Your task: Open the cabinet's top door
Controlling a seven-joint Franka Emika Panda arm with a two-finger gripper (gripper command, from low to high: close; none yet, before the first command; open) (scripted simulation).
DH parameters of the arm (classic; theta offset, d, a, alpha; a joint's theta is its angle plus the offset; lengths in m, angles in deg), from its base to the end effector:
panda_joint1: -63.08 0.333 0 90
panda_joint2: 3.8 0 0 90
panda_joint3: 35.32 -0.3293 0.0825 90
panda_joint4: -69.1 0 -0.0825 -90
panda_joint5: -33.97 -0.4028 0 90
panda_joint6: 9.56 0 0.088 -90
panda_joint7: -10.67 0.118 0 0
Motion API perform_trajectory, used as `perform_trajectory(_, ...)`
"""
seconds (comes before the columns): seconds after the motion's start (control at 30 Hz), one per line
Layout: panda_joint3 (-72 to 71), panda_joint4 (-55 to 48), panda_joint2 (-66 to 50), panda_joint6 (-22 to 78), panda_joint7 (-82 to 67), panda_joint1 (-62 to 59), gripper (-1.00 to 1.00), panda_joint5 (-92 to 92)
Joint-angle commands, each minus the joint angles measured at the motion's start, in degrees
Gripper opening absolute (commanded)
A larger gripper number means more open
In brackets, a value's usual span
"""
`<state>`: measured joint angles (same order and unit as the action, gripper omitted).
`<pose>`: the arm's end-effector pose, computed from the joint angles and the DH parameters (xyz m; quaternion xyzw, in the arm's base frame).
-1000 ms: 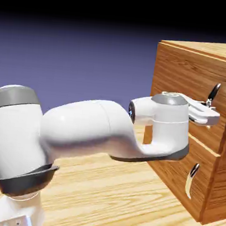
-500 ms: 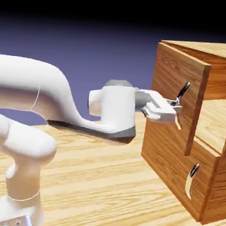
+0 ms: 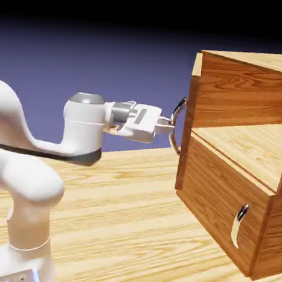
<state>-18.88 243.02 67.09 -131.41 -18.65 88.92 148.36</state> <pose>0.2824 0.0079 0.4766 0.4453 0.5491 0.0733 0.7034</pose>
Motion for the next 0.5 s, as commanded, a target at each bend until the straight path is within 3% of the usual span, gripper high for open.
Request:
perform_trajectory(0.0, -2.0, 0.6, 0.6, 1.4, -0.4, 0.3, -1.0, -2.5)
perform_trajectory(0.47, -31.1, -1.0, -3.7, 23.6, 0.4, 7.9, -1.0, -36.0)
